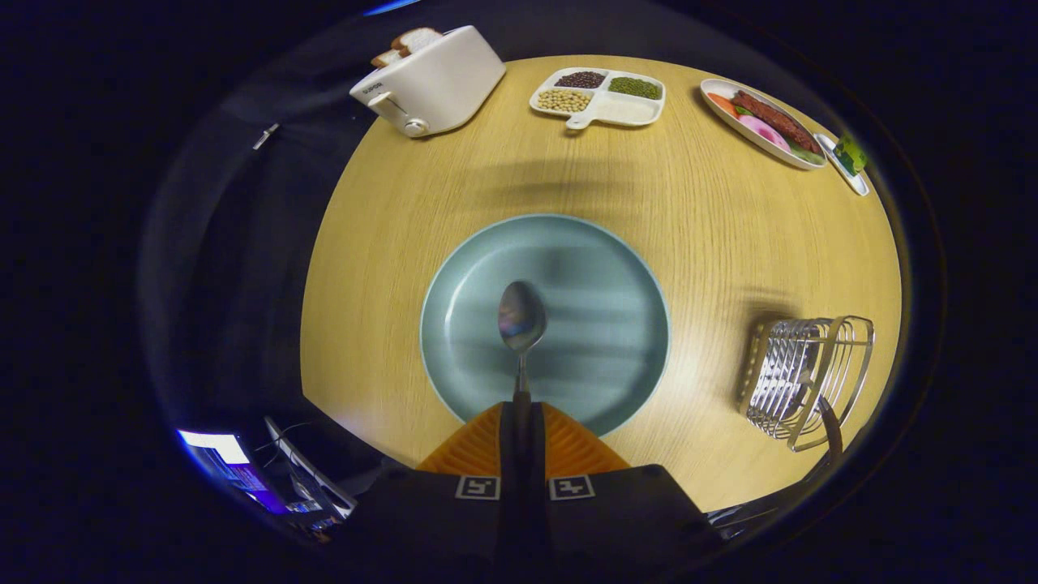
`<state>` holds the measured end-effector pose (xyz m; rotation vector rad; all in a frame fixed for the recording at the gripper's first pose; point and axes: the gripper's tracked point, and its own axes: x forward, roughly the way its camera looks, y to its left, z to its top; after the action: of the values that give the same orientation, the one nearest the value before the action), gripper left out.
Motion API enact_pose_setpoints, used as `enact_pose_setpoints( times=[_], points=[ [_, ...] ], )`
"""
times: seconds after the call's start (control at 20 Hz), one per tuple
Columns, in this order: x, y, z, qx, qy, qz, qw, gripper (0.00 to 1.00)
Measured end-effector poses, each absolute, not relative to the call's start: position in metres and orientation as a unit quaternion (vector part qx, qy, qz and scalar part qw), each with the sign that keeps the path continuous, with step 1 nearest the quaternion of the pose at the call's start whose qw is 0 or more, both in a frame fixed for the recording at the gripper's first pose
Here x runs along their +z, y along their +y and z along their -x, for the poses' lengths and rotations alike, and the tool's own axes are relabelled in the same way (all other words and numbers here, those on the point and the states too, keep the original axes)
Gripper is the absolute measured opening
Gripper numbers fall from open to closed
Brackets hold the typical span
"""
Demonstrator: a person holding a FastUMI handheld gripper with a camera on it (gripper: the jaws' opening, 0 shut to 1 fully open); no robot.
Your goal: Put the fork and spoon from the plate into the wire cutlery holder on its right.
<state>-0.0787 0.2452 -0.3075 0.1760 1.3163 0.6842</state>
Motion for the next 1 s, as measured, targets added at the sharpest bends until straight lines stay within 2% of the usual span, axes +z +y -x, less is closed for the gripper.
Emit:
enact_pose_setpoints(
  times=[0.3, 0.55, 0.75, 1.0],
  points=[
    [-0.243, 0.195, 0.077, 0.34, 0.579, -0.102, 0.734, 0.07],
    [-0.214, 0.1, 0.064, 0.307, 0.608, -0.078, 0.728, 0.07],
    [-0.222, 0.049, 0.064, 0.273, 0.653, -0.056, 0.704, 0.07],
    [-0.251, 0.023, 0.057, 0.24, 0.696, -0.046, 0.674, 0.07]
  ],
)
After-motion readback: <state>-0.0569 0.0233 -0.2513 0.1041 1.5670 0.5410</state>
